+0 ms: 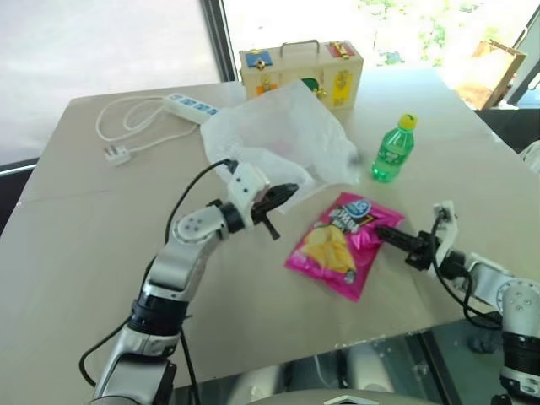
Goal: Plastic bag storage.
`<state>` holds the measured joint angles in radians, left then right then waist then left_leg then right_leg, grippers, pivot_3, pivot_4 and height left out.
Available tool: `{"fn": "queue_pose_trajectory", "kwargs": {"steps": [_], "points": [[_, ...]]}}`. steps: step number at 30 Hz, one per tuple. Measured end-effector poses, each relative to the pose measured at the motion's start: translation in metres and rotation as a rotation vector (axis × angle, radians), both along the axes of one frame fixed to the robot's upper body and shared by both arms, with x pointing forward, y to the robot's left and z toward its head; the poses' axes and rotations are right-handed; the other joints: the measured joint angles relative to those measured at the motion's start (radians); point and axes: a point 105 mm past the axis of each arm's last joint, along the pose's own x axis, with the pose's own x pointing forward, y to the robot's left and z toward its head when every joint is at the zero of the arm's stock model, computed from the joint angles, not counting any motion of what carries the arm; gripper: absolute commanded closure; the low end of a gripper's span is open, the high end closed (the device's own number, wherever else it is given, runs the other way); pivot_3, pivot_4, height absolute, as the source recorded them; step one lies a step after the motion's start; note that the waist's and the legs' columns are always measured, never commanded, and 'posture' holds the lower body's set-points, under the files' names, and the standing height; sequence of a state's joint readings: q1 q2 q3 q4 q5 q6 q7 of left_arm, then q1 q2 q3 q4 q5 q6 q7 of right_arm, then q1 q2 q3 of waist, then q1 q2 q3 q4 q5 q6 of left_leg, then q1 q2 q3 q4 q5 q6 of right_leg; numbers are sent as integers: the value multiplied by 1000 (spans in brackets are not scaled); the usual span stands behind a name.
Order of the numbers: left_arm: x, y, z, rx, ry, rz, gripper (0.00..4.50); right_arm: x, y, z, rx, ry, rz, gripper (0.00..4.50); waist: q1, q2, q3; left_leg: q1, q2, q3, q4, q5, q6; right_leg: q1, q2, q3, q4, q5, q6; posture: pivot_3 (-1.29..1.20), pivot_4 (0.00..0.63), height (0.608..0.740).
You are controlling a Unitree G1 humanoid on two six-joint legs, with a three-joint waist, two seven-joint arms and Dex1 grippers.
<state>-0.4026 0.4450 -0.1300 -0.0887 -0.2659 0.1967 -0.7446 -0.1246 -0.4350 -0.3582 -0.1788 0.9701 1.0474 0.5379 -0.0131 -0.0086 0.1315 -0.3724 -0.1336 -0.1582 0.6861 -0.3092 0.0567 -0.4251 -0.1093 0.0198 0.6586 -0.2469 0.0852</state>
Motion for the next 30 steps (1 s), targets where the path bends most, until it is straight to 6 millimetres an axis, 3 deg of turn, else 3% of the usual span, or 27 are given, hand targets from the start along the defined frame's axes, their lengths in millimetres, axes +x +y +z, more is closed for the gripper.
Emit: {"fn": "queue_pose_trajectory", "kwargs": {"steps": [7, 8, 9, 16, 23, 27, 30], "points": [[8, 3, 0, 56, -79, -1, 436, -3, -1, -3, 9, -5, -31, 4500, 3, 0, 0, 0, 0, 0, 0, 0, 0, 0, 0, 0, 0, 0, 0, 0, 150, 740], [8, 3, 0, 59, -81, 1, 101, -3, -1, -3, 10, -6, -31, 4500, 3, 0, 0, 0, 0, 0, 0, 0, 0, 0, 0, 0, 0, 0, 0, 0, 150, 740], [11, 3, -1, 78, -91, 11, 41, -3, -2, -3, 10, -6, -34, 4500, 3, 0, 0, 0, 0, 0, 0, 0, 0, 0, 0, 0, 0, 0, 0, 0, 150, 740], [25, -22, -19, 224, -87, -9, 41, -1, 1, -2, 16, -10, -38, 4500, 4, 0, 0, 0, 0, 0, 0, 0, 0, 0, 0, 0, 0, 0, 0, 0, 150, 740], [43, -33, -23, 365, -120, 0, 41, -2, 4, 2, 13, -22, -34, 4500, 2, 0, 0, 0, 0, 0, 0, 0, 0, 0, 0, 0, 0, 0, 0, 0, 150, 740], [59, -29, -15, 464, -223, 82, 1019, -1, 4, 1, 16, -21, -39, 4500, 2, 0, 0, 0, 0, 0, 0, 0, 0, 0, 0, 0, 0, 0, 0, 0, 150, 740], [63, -25, -13, 514, -278, 118, 2422, -1, 4, 1, 16, -23, -43, 4500, 2, 0, 0, 0, 0, 0, 0, 0, 0, 0, 0, 0, 0, 0, 0, 0, 150, 740]]}}
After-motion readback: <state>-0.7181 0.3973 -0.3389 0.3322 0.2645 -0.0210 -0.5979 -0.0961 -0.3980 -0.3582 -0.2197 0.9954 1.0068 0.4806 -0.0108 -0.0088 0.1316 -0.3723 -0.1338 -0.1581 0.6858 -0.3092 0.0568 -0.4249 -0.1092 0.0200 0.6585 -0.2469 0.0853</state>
